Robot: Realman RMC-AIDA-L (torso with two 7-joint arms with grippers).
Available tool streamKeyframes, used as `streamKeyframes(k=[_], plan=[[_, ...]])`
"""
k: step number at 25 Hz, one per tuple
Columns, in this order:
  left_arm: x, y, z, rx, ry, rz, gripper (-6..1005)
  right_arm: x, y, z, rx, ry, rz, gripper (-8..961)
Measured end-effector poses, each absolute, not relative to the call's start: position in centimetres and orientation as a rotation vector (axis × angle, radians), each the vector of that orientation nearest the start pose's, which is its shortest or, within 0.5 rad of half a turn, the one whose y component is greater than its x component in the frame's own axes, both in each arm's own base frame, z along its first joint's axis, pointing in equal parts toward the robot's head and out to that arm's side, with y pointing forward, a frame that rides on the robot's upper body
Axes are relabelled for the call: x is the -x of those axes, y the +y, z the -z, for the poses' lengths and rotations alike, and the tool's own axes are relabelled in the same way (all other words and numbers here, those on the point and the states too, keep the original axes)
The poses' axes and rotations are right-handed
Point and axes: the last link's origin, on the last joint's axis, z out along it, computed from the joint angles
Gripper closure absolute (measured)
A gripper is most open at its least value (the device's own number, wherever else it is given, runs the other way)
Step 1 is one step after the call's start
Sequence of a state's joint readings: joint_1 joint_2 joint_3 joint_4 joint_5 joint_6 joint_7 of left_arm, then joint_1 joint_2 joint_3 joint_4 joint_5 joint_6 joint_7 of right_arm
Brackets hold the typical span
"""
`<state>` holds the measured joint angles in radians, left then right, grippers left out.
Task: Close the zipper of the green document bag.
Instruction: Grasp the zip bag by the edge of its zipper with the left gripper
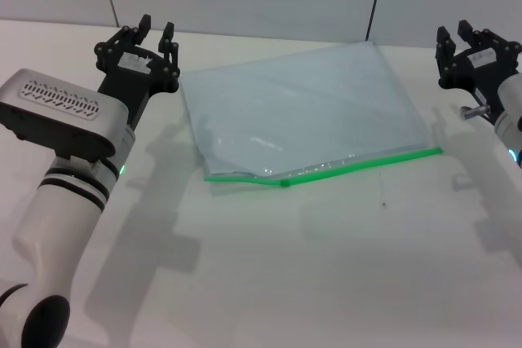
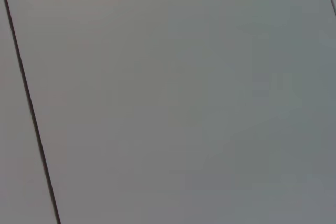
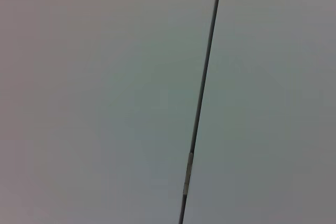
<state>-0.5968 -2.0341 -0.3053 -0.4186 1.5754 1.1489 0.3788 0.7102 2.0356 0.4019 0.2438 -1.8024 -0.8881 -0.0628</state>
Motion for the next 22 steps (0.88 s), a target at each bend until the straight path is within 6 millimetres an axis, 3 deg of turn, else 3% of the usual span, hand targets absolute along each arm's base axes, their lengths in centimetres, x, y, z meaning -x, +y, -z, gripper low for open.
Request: streamKeyframes(k=[16,22], plan=[[25.82,36.90,4.40,1.664,-0.280,0.549,710,-26.07,40.72,4.43,1.818,0.422,-0.540,672],[25.67,36.10,5.12,1.702,-0.129,0.437,709,-26.54,40.59,4.24,1.818,0.415,-0.522,672]])
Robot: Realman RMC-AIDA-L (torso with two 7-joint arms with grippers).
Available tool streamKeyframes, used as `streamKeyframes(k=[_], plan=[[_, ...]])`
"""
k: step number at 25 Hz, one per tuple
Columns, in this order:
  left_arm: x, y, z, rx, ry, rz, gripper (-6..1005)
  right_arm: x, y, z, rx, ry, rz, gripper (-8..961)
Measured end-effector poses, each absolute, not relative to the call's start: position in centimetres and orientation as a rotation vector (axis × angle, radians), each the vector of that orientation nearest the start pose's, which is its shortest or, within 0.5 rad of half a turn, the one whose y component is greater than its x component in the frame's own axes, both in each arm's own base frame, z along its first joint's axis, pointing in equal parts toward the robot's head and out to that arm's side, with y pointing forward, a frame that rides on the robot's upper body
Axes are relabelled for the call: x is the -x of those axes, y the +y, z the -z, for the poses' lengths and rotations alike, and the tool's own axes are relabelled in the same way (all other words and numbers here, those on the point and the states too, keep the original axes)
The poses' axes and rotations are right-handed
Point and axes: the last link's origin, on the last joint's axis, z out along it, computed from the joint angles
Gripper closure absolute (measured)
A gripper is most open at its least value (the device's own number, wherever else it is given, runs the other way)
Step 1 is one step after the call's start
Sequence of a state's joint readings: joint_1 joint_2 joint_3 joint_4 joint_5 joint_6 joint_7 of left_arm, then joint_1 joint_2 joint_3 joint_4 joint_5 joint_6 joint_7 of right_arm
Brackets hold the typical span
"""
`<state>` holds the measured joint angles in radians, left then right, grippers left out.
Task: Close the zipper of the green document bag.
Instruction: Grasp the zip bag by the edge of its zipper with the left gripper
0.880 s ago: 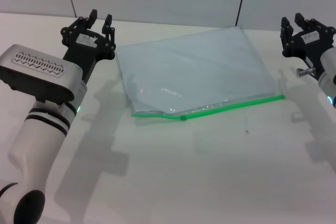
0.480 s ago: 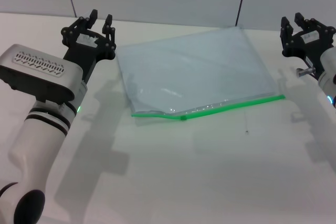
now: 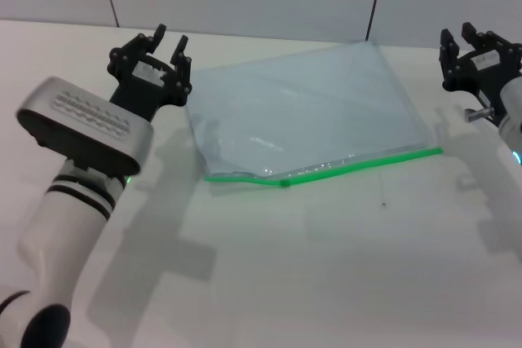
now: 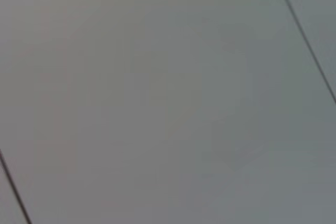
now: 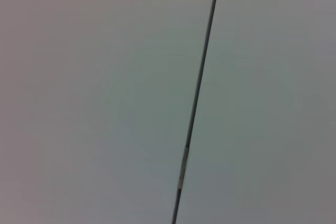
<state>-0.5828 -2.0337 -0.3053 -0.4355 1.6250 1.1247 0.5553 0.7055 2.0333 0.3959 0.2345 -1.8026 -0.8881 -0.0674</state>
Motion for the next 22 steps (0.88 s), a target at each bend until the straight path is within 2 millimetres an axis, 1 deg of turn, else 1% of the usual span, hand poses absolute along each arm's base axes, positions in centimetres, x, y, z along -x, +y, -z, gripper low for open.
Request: streamKeyframes(k=[3,6,9,11,17,22], plan=[[25.5,35.2,5.7,1.704,-0.041,0.356,709,-26.7,40.6,4.1,1.817,0.411,-0.516,672],[24.9,34.0,6.2,1.690,0.054,0.300,709,-26.9,40.6,4.0,1.816,0.410,-0.510,671],[24.3,32.3,6.4,1.650,0.185,0.240,708,-27.0,40.6,3.9,1.816,0.408,-0.505,671],[24.0,31.5,6.4,1.624,0.236,0.216,708,-27.0,40.6,3.9,1.817,0.406,-0.504,652],[23.5,29.8,5.9,1.546,0.267,0.205,707,-27.0,40.6,3.9,1.819,0.404,-0.503,594],[22.7,28.6,6.3,1.539,0.250,0.191,706,-27.1,40.6,4.0,1.821,0.408,-0.499,540]])
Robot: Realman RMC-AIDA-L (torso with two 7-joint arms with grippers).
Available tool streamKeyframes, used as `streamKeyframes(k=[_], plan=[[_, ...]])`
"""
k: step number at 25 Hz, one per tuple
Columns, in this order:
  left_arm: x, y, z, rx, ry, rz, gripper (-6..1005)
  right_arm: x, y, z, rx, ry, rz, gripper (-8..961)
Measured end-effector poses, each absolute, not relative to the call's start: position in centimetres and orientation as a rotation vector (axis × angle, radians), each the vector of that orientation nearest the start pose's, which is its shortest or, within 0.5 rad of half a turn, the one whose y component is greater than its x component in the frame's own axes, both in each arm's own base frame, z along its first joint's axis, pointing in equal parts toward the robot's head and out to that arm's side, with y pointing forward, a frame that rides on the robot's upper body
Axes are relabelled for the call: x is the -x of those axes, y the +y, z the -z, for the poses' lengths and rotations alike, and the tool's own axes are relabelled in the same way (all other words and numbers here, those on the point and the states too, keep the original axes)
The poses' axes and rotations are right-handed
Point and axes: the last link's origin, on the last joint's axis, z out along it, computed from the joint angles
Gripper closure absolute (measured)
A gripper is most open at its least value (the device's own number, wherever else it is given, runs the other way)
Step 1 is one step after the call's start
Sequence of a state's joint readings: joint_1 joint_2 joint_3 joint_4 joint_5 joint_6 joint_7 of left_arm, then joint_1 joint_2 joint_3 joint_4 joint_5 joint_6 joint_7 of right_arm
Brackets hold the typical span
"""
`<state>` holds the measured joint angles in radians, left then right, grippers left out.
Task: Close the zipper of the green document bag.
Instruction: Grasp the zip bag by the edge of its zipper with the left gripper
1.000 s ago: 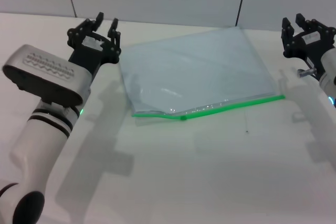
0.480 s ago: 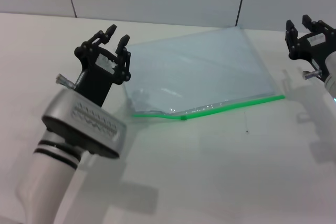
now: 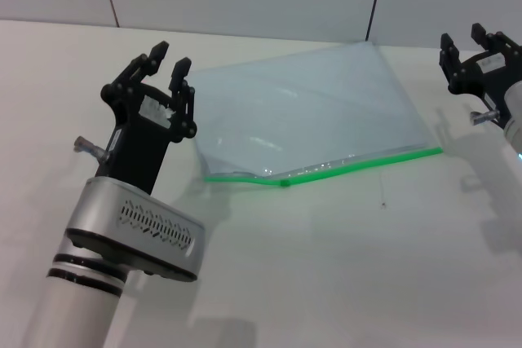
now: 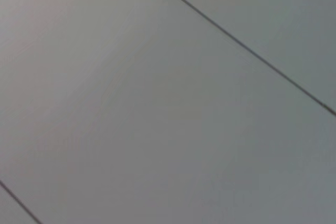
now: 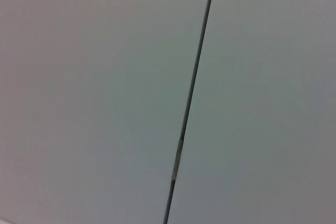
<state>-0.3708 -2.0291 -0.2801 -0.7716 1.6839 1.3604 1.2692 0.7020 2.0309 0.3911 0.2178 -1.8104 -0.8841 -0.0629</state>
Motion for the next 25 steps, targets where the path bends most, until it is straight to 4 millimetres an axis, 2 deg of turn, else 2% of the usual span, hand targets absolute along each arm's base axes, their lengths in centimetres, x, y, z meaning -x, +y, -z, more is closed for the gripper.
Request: streamKeyframes(k=[3,9,17,25], plan=[[23.0,28.3,6.5,1.548,0.198,0.128,704,-27.4,40.5,4.2,1.829,0.425,-0.478,505],[23.9,27.5,7.2,1.621,0.181,-0.069,704,-27.8,40.5,4.2,1.829,0.446,-0.460,505],[24.0,27.3,7.3,1.634,0.245,-0.186,583,-28.0,40.5,4.3,1.829,0.463,-0.446,505],[25.2,26.7,8.4,1.708,0.310,-0.377,523,-28.3,40.5,4.2,1.822,0.480,-0.440,505]])
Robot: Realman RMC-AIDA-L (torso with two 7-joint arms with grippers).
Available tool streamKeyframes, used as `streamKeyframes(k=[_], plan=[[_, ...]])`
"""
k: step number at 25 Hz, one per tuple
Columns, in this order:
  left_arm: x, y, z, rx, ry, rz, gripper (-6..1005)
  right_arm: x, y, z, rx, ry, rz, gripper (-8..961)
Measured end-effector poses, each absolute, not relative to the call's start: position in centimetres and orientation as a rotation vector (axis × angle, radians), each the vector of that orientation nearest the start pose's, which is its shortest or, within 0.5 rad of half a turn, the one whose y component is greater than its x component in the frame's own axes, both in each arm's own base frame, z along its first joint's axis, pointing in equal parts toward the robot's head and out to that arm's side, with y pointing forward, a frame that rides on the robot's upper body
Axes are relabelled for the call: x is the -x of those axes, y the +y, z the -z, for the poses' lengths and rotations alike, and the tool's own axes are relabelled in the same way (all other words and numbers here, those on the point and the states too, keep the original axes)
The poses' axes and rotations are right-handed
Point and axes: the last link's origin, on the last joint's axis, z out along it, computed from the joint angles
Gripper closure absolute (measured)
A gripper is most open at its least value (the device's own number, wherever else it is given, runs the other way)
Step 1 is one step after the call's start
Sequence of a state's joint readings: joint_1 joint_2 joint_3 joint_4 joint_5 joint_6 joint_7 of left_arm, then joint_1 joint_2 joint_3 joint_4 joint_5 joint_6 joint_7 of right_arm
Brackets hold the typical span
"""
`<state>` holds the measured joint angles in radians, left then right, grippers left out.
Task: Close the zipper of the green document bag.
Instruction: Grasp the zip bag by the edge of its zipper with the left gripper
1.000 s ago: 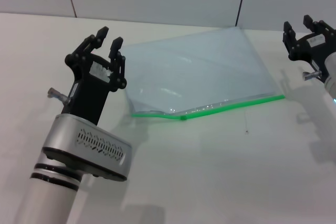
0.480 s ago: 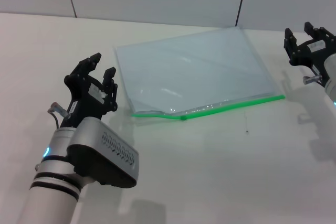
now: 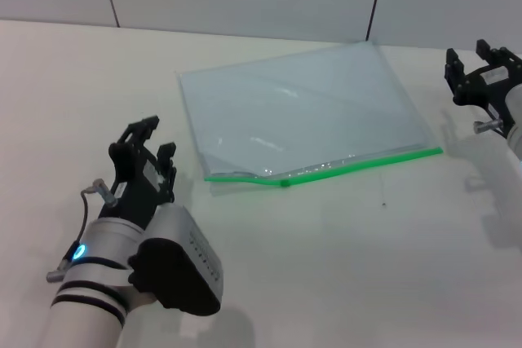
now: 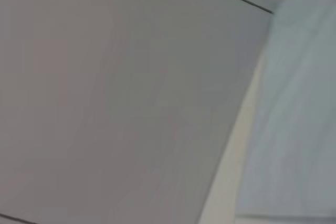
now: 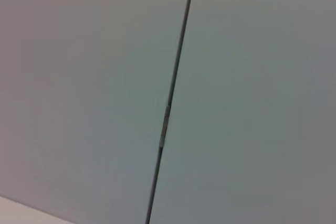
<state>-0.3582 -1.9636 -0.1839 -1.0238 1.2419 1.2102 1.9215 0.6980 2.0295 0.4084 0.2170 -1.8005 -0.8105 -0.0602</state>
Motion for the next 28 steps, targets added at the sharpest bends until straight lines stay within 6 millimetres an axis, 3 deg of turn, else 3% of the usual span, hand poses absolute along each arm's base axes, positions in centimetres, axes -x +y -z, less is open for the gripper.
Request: streamKeyframes(k=[28], plan=[[26.2,26.4,10.6,1.875,0.368,-0.467,535,-29.0,40.6,3.6,1.792,0.511,-0.441,504]])
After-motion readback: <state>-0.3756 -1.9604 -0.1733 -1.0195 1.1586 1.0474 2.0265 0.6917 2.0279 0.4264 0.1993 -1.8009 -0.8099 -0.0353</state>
